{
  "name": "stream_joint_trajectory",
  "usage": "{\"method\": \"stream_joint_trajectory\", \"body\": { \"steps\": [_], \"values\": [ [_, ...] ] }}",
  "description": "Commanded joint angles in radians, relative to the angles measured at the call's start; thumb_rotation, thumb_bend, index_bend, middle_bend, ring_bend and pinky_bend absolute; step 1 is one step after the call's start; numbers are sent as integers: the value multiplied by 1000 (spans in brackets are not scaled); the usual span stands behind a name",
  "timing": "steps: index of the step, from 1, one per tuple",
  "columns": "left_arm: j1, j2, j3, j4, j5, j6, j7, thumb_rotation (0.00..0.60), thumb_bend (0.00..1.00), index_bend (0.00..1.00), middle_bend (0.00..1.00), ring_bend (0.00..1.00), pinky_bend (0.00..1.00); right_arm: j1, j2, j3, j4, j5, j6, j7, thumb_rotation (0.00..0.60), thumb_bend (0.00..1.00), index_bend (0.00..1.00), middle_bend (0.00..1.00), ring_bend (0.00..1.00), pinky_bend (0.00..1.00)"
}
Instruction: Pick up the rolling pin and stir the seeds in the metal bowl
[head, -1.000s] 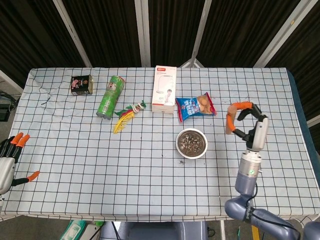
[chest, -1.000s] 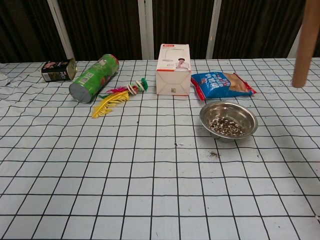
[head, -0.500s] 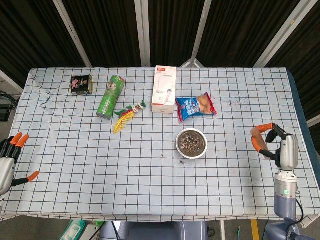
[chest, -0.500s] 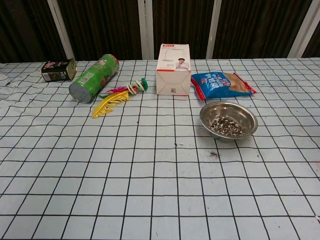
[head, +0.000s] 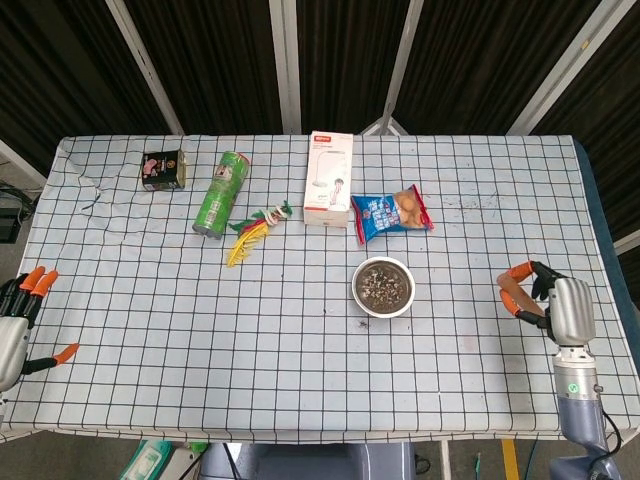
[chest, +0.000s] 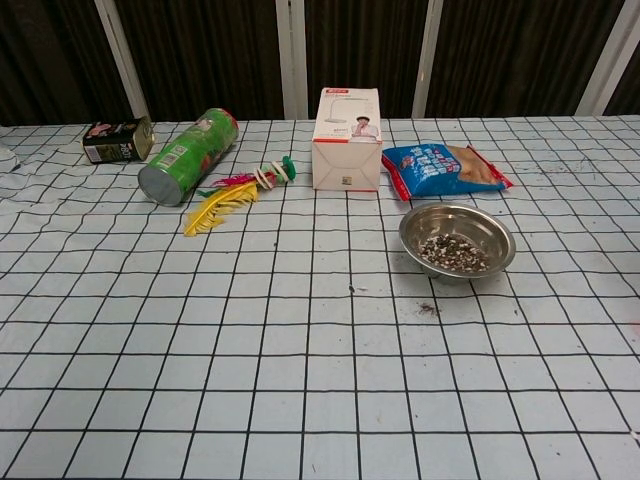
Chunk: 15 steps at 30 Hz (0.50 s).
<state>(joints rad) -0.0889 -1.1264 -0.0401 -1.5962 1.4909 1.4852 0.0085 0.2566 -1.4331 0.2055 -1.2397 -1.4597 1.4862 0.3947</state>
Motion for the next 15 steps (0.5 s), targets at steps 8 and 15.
{"method": "stream_joint_trajectory", "body": {
  "steps": [8,15],
  "values": [
    [-1,1,-1,-5,-1,-1,4,600,201,40,0,0,0,9,18,-50,-26,-37,-42,-51,600,836,803,723,691,694],
    [-1,1,-1,-5,-1,-2,3,600,200,40,0,0,0,14,35,-94,-79,-54,-91,-94,600,836,599,650,563,571]
  ]
}}
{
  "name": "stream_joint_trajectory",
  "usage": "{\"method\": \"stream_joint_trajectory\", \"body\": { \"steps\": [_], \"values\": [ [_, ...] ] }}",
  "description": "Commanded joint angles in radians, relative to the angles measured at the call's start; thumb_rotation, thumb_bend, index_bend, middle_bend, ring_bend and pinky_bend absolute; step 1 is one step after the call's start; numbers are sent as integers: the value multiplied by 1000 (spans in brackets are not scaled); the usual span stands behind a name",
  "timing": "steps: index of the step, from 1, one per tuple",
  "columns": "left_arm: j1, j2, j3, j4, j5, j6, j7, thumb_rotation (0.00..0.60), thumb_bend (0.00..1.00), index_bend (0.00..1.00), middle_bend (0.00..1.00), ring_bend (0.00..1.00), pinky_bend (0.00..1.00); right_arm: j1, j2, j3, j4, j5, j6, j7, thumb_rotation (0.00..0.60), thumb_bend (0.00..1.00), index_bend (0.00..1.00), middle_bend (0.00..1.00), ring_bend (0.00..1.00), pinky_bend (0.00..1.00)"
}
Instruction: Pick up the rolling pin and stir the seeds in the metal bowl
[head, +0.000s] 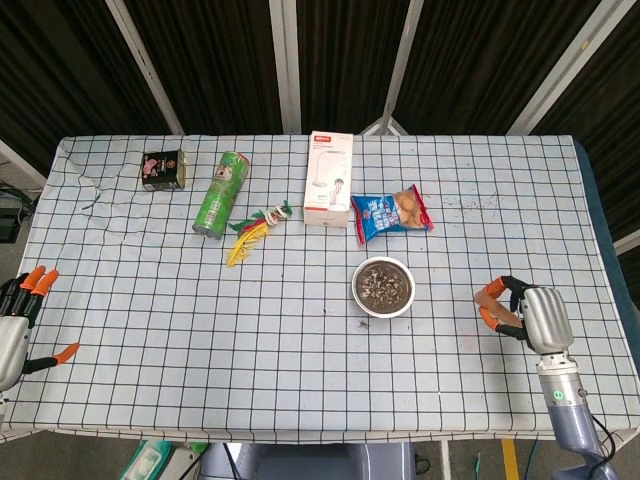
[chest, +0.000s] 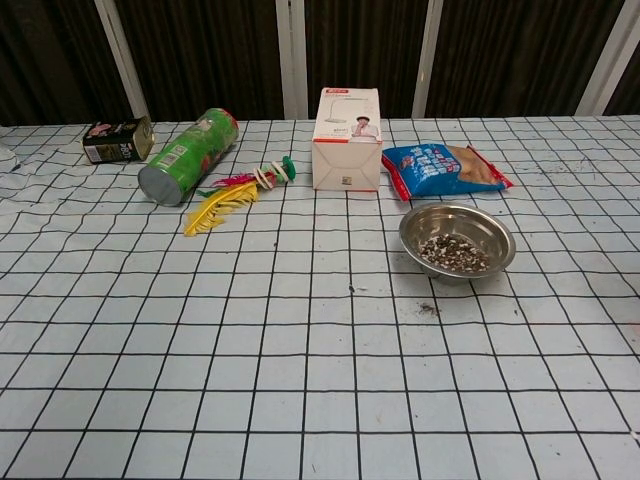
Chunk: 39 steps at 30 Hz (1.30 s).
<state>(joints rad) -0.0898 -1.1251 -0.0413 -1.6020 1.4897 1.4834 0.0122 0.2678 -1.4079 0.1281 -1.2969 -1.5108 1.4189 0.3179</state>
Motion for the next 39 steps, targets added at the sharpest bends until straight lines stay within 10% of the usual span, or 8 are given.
{"method": "stream_joint_trajectory", "body": {
  "steps": [1,6,19,29,33,39],
  "values": [
    [0,0,0,1,0,0,-2,600,200,40,0,0,0,3,15,-22,-33,-1,-36,-25,600,836,541,615,522,536],
    [1,0,1,4,1,0,-6,600,201,40,0,0,0,5,73,-65,-155,23,-126,-100,600,810,347,484,373,428],
    [2,-1,2,10,3,1,-11,600,200,42,0,0,0,-10,121,-112,-282,-39,-106,-213,600,720,297,436,318,396],
    [2,0,2,8,4,1,-12,600,200,43,0,0,0,-34,153,-59,-254,1,-31,-280,600,327,21,194,81,118],
    [1,-1,1,8,2,0,-10,600,201,44,0,0,0,-57,175,-37,-243,16,24,-331,600,309,0,13,0,0],
    [3,-2,-1,9,-1,2,-5,600,200,44,0,0,0,-129,198,-24,-233,57,133,-469,600,308,0,0,0,0]
  ]
}}
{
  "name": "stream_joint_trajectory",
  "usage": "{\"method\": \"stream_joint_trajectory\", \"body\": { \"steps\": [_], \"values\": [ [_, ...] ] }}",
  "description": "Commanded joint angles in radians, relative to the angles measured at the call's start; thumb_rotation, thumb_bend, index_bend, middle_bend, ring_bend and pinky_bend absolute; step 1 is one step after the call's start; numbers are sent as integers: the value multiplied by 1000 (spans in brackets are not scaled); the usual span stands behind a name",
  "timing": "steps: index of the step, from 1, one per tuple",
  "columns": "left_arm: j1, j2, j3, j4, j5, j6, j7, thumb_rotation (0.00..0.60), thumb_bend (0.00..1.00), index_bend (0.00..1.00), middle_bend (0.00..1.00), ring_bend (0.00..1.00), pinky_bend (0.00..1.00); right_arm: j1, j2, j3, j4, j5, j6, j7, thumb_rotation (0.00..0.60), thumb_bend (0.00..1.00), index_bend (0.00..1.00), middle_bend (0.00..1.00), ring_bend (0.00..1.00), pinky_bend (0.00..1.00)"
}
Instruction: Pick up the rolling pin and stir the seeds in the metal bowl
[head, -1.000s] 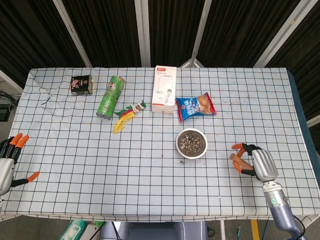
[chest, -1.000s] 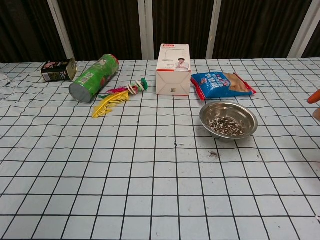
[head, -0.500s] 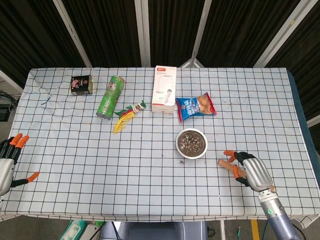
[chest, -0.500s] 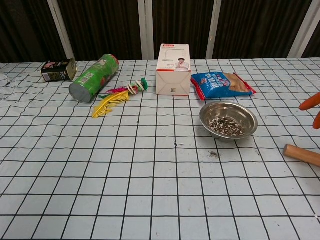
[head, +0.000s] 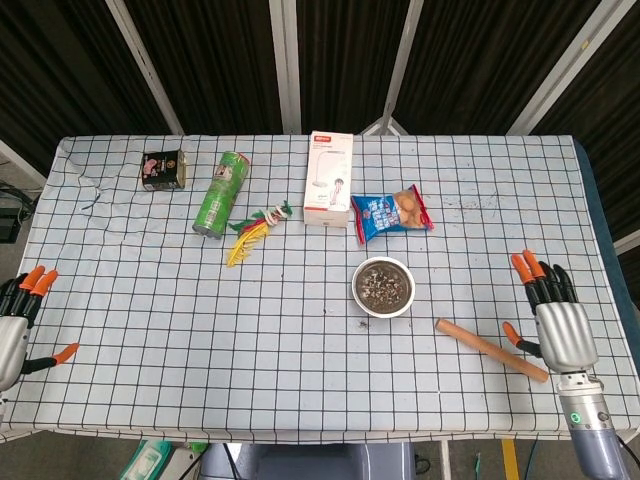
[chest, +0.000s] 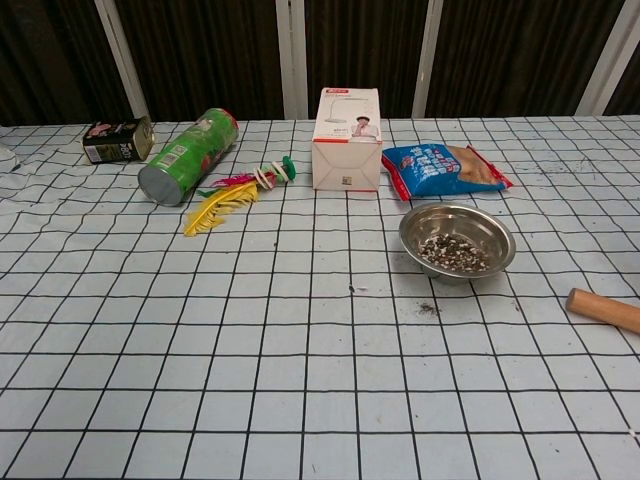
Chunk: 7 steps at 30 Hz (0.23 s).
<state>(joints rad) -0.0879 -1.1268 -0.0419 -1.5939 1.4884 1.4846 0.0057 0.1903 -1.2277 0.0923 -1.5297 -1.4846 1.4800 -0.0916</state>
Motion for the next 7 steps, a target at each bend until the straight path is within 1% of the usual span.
{"method": "stream_joint_trajectory", "body": {
  "steps": [1,7],
  "values": [
    [1,-1,0,1,0,2,1,600,200,44,0,0,0,-58,20,14,-7,33,81,-60,600,308,0,0,0,0],
    [2,-1,2,4,3,4,-2,600,200,44,0,0,0,-70,24,13,-16,20,100,-74,600,308,0,0,0,0]
  ]
}}
